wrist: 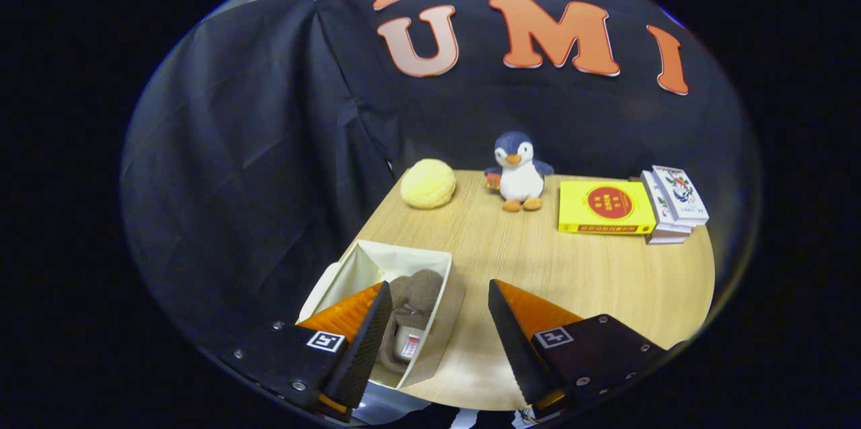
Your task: Open the storage box then place both shoes into the box .Put the left shoe in first, then the right shoe, with the right side of both shoes facing outward in a uniform manner.
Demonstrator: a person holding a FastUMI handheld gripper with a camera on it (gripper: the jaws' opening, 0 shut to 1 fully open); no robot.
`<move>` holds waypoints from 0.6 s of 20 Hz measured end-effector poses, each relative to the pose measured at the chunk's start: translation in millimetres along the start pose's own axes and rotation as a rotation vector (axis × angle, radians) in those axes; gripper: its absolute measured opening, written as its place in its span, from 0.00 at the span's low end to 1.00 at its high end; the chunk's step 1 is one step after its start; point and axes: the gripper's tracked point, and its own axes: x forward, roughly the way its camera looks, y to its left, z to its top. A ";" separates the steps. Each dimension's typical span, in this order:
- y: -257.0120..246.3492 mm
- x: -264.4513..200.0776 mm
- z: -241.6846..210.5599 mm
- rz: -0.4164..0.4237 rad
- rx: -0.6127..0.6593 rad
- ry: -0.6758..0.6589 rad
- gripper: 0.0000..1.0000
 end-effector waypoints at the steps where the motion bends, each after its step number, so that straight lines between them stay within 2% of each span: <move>1: -7.7 -12.2 6.7 0.006 0.011 -0.018 0.88; 6: -42.3 -71.7 70.5 0.036 0.025 -0.236 0.94; 12: -74.7 -163.2 149.1 0.011 -0.076 -0.593 0.97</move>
